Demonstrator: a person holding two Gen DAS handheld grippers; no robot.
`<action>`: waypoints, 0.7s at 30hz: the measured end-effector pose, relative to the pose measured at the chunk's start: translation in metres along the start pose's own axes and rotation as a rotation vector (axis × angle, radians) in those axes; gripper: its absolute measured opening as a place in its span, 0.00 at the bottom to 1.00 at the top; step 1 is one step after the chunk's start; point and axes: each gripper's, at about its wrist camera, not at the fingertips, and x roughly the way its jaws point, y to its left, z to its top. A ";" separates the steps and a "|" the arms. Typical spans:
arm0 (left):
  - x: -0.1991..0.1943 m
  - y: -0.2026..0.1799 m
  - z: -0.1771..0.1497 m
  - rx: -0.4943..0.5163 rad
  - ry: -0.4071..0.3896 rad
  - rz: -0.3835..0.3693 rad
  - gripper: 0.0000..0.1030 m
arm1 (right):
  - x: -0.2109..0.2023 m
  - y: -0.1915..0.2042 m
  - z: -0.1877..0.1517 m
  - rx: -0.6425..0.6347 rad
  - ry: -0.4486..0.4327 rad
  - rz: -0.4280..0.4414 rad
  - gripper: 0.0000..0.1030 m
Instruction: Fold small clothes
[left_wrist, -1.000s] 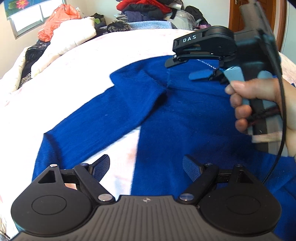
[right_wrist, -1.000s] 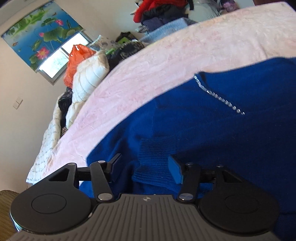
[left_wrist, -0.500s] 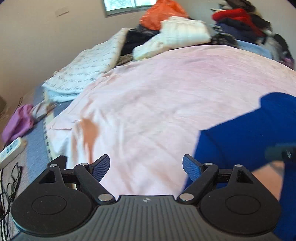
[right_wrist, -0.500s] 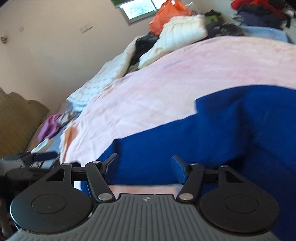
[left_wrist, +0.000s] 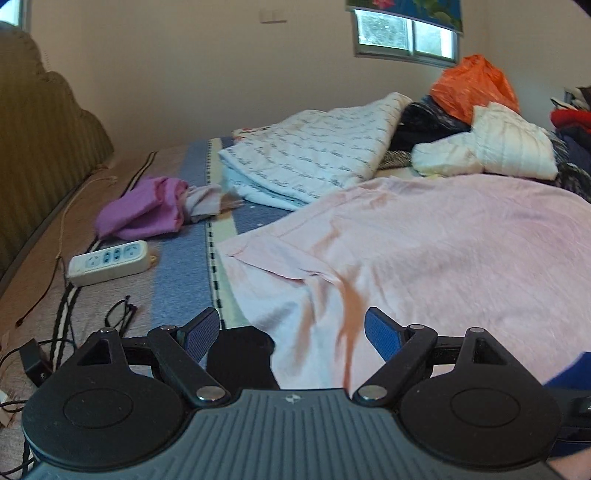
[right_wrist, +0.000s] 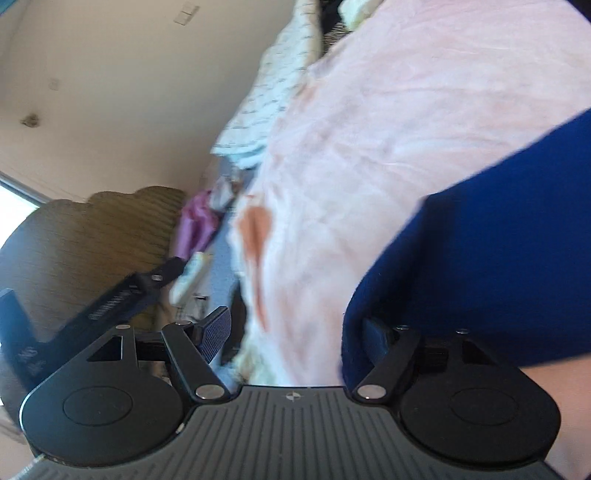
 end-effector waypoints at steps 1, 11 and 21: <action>0.004 0.007 0.001 -0.029 0.007 0.017 0.84 | -0.001 0.010 0.003 -0.005 -0.011 0.068 0.75; 0.025 0.000 -0.017 -0.023 0.107 -0.039 0.84 | -0.046 0.017 -0.002 -0.200 -0.139 -0.202 0.84; -0.010 -0.104 -0.061 0.489 -0.093 -0.173 0.84 | -0.059 -0.019 0.005 -0.155 -0.312 -0.489 0.85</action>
